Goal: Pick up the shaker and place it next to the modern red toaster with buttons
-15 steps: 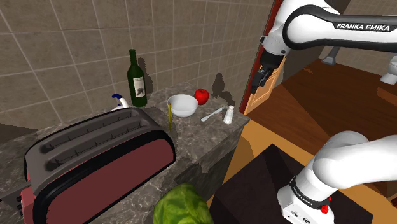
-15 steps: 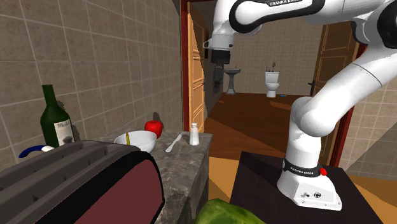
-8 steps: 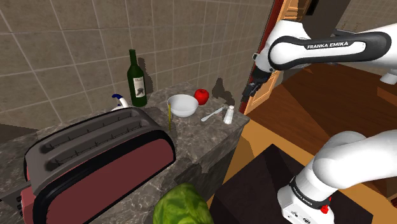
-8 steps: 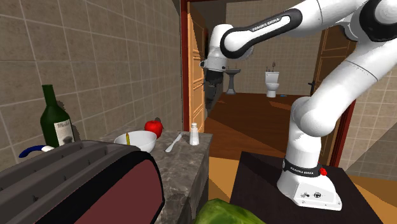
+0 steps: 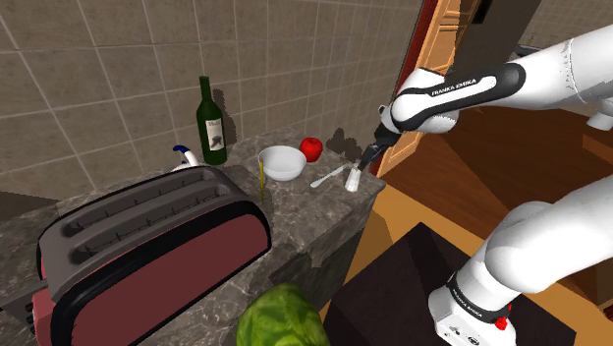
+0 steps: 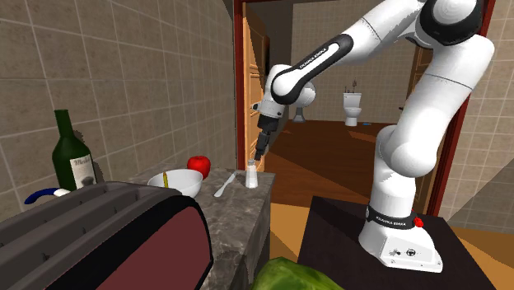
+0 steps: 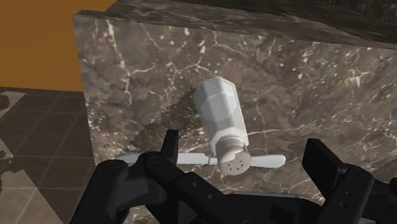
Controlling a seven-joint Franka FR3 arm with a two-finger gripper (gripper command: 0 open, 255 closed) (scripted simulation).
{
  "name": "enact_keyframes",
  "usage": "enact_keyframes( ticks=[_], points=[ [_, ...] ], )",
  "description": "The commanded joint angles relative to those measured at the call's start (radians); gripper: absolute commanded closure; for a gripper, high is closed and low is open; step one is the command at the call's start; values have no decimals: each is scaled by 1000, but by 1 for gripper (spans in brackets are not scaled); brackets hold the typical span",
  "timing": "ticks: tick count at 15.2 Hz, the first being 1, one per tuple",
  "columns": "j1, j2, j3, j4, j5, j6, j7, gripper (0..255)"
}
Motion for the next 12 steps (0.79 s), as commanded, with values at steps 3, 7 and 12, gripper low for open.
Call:
enact_keyframes(
  ticks=[3,7,12],
  points=[
    [26,79,-20,-3,53,90,-45,0],
    [46,134,-25,-10,89,150,-70,0],
    [55,157,-27,-12,106,173,-82,0]
  ],
)
